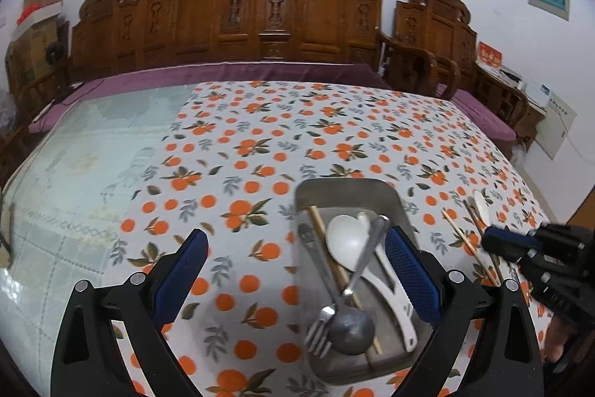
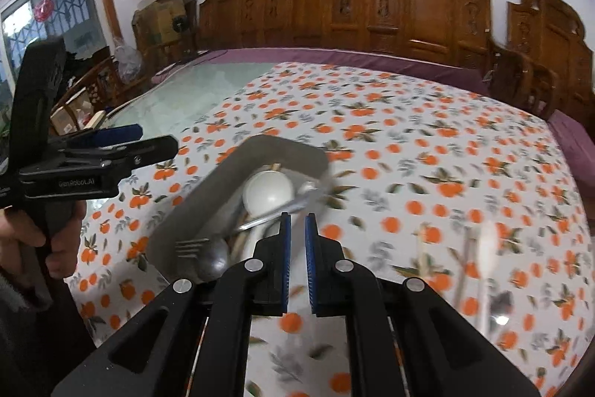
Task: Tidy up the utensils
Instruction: 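Move the right tool to the pile and grasp a white plastic spoon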
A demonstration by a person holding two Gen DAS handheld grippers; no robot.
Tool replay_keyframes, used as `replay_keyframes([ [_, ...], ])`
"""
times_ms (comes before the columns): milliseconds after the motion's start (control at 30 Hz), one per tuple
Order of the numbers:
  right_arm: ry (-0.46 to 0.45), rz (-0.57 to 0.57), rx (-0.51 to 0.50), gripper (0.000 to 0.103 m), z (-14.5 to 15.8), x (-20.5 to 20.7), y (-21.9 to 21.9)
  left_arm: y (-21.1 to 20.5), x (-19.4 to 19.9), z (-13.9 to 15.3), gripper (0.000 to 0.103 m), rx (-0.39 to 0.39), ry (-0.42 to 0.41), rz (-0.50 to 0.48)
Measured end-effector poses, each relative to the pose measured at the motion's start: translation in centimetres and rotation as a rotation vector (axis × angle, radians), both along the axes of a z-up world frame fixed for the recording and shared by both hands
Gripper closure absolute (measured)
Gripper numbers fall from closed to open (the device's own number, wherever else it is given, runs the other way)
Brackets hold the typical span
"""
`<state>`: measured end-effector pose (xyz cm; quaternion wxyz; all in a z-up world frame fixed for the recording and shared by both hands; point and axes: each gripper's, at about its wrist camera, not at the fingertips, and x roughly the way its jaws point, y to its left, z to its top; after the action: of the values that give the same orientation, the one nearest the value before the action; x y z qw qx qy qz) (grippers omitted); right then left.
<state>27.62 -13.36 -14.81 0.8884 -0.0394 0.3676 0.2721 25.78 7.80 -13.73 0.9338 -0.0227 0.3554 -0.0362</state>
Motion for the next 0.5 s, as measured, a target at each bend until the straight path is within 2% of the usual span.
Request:
replay_keyframes([
  [367,-0.024,-0.15,-0.052,0.092,-0.1,-0.1,-9.0,-4.0,-0.5,-0.4,0.011,-0.004,0.0,-0.074],
  [400,-0.016,-0.173,-0.054,0.091,-0.3,0.2,-9.9,-4.2,-0.6,-0.5,0.011,-0.003,0.001,-0.08],
  [467,-0.01,-0.211,-0.06,0.079,-0.7,0.4,-11.3,-5.0,-0.9,-0.6,0.011,0.004,-0.002,-0.095],
  [500,-0.015,-0.223,-0.068,0.079,-0.8,0.4,-11.8,-5.4,-1.0,-0.6,0.011,0.004,-0.005,-0.103],
])
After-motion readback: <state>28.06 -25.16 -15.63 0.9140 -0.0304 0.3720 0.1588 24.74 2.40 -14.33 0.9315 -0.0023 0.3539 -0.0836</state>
